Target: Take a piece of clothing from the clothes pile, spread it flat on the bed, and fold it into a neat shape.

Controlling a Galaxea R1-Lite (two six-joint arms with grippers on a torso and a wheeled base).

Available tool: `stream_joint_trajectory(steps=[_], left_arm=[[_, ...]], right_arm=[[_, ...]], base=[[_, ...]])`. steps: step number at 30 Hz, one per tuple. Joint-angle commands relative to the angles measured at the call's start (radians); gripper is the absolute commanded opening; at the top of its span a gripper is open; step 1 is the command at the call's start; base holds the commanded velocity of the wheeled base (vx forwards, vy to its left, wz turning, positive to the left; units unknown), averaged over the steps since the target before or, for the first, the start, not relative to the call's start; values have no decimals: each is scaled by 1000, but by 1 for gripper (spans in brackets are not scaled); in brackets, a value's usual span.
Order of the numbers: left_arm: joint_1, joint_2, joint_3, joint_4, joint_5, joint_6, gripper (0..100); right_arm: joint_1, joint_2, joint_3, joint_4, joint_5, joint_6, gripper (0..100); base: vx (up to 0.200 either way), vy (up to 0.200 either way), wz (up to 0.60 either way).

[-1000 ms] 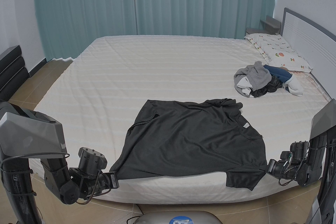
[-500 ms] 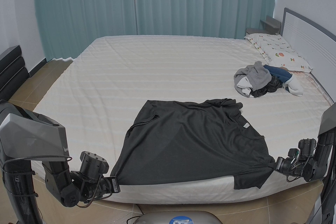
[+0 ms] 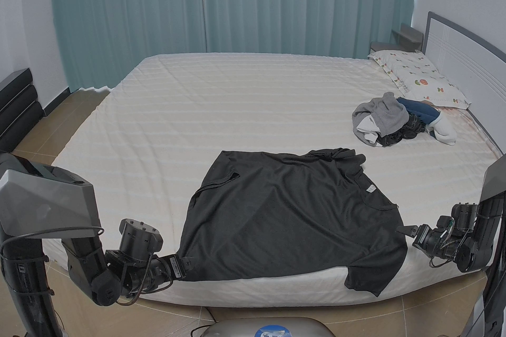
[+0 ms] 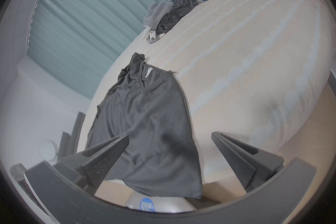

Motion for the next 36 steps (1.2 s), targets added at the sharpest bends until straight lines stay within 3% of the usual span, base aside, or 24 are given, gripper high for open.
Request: stream_joint_trajectory(steps=[1, 3, 7, 10, 22, 36], left_arm=[[36, -74, -18, -3, -36, -12, 100], [42, -90, -20, -6, -51, -32, 100], [46, -99, -68, -21, -46, -157, 100], [50, -90, -69, -21, -54, -171, 100], [49, -62, -97, -23, -56, -179, 100], [39, -50, -106, -21, -54, -231, 100]], right_arm=[[10, -46, -12, -38, 17, 101, 100], [14, -55, -12, -50, 27, 139, 100], [75, -67, -12, -110, 24, 315, 100], [100, -70, -6, -141, 22, 371, 100], [148, -49, -5, -141, 16, 385, 100], [163, -32, 0, -141, 16, 386, 100]], base=[[0, 0, 0], [0, 0, 0], [0, 0, 0], [200, 0, 0], [200, 0, 0], [0, 0, 0]])
